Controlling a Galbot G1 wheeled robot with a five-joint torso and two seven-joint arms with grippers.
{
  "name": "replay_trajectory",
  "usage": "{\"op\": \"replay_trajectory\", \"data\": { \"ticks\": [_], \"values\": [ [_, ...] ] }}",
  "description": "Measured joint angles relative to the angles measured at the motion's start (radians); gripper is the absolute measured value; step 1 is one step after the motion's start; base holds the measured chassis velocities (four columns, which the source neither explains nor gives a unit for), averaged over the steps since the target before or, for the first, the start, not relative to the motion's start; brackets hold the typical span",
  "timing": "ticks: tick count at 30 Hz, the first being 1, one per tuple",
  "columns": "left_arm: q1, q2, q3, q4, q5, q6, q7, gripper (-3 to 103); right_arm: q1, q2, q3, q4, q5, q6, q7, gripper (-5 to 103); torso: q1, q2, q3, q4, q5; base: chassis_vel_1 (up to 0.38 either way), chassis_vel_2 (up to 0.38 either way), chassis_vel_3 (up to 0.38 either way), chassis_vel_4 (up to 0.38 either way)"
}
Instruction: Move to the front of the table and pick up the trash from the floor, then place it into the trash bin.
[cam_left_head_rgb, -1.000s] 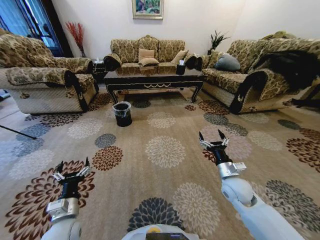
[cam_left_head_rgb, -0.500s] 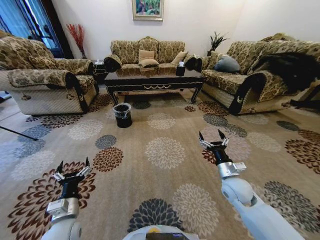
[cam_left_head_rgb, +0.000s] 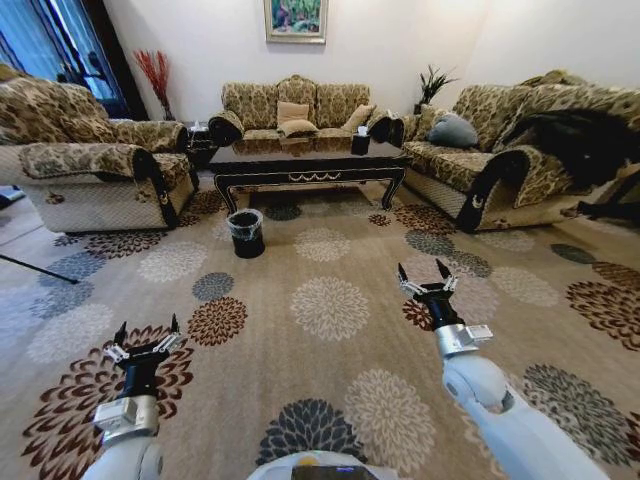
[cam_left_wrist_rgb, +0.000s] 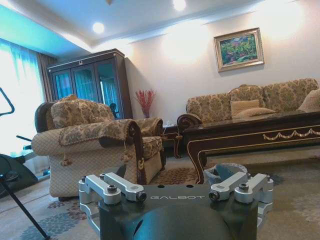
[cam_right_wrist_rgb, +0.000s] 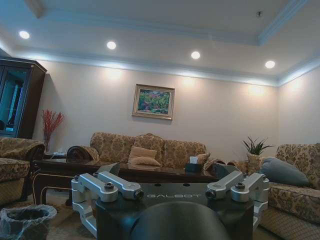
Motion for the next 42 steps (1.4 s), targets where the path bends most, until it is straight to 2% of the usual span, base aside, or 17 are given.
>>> {"op": "replay_trajectory", "data": {
  "ticks": [42],
  "values": [
    [0.000, 0.000, 0.000, 0.000, 0.000, 0.000, 0.000, 100, 0.000, 0.000, 0.000, 0.000, 0.000, 0.000, 0.000, 100, 0.053, 0.170, 0.117, 0.0000, 0.0000, 0.000, 0.000, 0.000, 0.000]
  ]
}}
